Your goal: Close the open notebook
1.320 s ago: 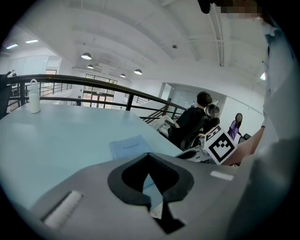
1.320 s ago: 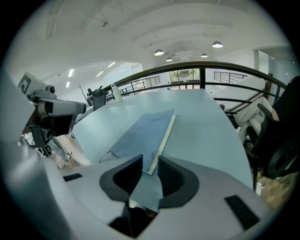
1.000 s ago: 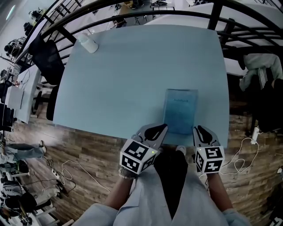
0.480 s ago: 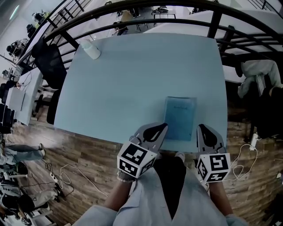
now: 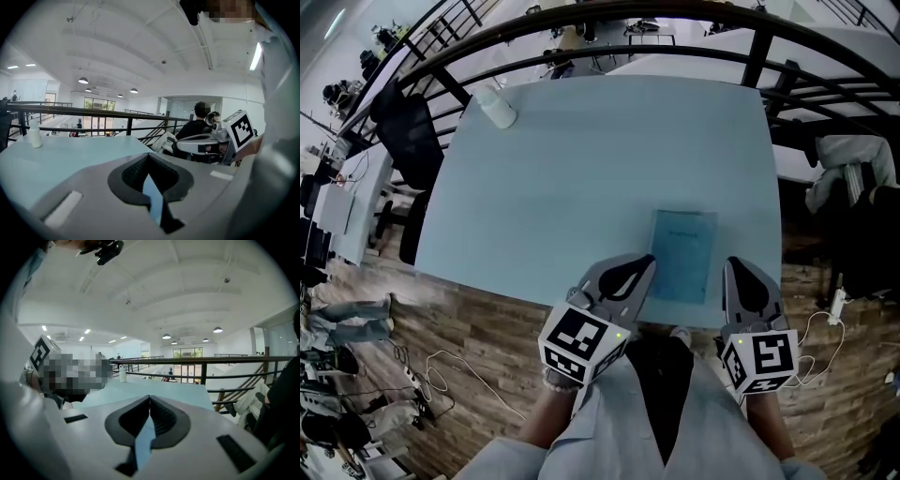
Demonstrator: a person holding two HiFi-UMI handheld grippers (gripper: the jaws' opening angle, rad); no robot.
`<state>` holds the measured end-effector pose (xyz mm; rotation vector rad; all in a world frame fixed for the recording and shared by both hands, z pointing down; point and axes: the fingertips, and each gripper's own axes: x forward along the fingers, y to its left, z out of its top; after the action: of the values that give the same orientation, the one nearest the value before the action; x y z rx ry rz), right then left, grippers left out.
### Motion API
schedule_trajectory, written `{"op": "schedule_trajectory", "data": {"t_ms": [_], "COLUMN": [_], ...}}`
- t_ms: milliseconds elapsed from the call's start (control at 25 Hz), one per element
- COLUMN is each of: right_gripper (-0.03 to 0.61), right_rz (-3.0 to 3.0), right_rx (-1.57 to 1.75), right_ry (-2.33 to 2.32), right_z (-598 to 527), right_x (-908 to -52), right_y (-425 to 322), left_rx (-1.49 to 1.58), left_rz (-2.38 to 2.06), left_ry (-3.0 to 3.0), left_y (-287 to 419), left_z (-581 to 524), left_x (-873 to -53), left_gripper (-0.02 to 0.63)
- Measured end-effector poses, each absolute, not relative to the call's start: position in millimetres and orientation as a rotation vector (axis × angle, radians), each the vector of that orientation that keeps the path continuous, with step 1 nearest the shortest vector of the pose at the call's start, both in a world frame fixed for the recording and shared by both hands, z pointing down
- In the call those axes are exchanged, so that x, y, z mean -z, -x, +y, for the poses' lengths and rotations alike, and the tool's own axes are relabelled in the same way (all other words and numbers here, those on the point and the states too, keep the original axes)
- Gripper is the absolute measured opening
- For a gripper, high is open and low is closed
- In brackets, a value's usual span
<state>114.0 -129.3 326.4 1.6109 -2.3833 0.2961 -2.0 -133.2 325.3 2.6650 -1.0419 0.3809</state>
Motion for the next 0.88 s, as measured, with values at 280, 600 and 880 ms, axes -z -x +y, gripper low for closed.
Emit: {"op": "schedule_trajectory", "data": {"t_ms": [280,600,880], "right_gripper": [0.002,0.002,0.002], "right_rz": [-2.408,-2.408,-2.403], "right_rx": [-0.217,-0.188,-0.164], "right_ry": [-1.61,-1.611,-1.611], "right_z": [-131,-127,-125], "right_x": [-305,-298,-297], "right_y": [-111,-110,-112], "left_rx": [-0.363,-0.354,-0.354], "left_rz": [-1.048,-1.039,-1.04], "left_ry": [-2.689,-2.719,-2.723], "left_y": [1,-3,-6], "left_z": [-133,-128,-125], "left_x": [-313,-304,-302], "left_gripper": [0.005,0.005,0.005]}}
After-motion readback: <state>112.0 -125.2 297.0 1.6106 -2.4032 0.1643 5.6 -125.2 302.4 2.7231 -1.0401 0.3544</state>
